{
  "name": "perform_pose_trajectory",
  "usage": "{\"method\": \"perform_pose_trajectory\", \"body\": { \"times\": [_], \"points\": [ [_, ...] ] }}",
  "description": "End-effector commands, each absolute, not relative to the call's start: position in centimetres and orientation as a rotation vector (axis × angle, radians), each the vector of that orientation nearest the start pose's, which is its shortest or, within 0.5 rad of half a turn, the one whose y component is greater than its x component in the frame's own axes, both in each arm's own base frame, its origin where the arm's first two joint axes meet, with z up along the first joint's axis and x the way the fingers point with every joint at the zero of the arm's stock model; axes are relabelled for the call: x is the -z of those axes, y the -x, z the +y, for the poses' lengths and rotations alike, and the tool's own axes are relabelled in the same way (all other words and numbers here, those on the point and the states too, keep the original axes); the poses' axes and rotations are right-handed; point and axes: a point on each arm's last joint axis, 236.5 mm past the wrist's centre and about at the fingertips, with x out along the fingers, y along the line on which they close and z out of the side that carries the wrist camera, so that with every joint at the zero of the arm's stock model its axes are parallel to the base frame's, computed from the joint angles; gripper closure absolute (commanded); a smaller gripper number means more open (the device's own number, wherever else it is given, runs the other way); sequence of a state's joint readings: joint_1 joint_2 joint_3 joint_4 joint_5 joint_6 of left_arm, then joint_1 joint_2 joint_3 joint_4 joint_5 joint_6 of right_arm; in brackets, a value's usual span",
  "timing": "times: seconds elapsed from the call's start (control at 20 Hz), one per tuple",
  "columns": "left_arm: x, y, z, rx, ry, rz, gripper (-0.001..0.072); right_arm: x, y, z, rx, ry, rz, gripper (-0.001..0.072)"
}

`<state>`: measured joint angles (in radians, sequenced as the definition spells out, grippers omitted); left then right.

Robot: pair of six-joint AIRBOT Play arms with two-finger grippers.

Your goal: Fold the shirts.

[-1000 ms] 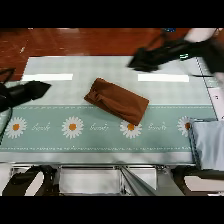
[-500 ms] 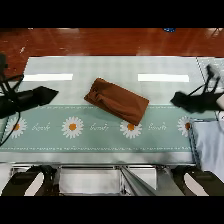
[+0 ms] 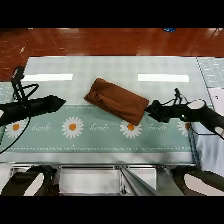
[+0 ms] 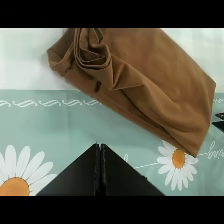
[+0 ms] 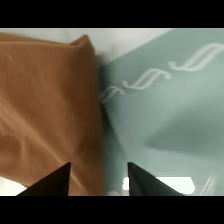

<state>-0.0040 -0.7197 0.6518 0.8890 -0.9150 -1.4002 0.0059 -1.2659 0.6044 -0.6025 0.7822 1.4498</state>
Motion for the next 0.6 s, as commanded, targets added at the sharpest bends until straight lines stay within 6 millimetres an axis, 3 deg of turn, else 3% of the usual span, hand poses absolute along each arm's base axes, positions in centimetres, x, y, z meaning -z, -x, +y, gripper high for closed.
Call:
{"method": "perform_pose_trajectory", "body": {
  "times": [0.0, 0.1, 0.2, 0.25, 0.3, 0.45, 0.55],
  "points": [
    [-6.3, -30.3, -11.9, 0.367, 0.49, 0.915, 0.0687, 9.9, -33.3, 17.7, -0.237, -0.978, 1.36, 0.03],
    [-6.3, -30.3, -11.9, 0.367, 0.49, 0.915, 0.0688, 9.8, -34.2, 19.7, -0.283, -0.957, 1.381, 0.0307],
    [-6.3, -30.3, -11.9, 0.367, 0.49, 0.915, 0.0687, 8.9, -35.5, 21.6, -0.348, -0.922, 1.376, 0.0467],
    [-6.3, -30.3, -11.9, 0.367, 0.49, 0.915, 0.0687, 8.1, -36.3, 22.6, -0.403, -0.884, 1.359, 0.0619],
    [-6.3, -30.3, -11.9, 0.367, 0.49, 0.915, 0.0687, 6.8, -37.3, 23.7, -0.469, -0.843, 1.331, 0.0692],
    [-6.3, -30.3, -11.9, 0.366, 0.49, 0.917, 0.0687, 1.0, -40.9, 26.2, -0.609, -0.798, 1.225, 0.0693],
    [-6.0, -30.4, -11.9, 0.365, 0.492, 0.925, 0.0687, -4.3, -43.8, 27.0, -0.667, -0.779, 1.121, 0.0693]
  ]
}}
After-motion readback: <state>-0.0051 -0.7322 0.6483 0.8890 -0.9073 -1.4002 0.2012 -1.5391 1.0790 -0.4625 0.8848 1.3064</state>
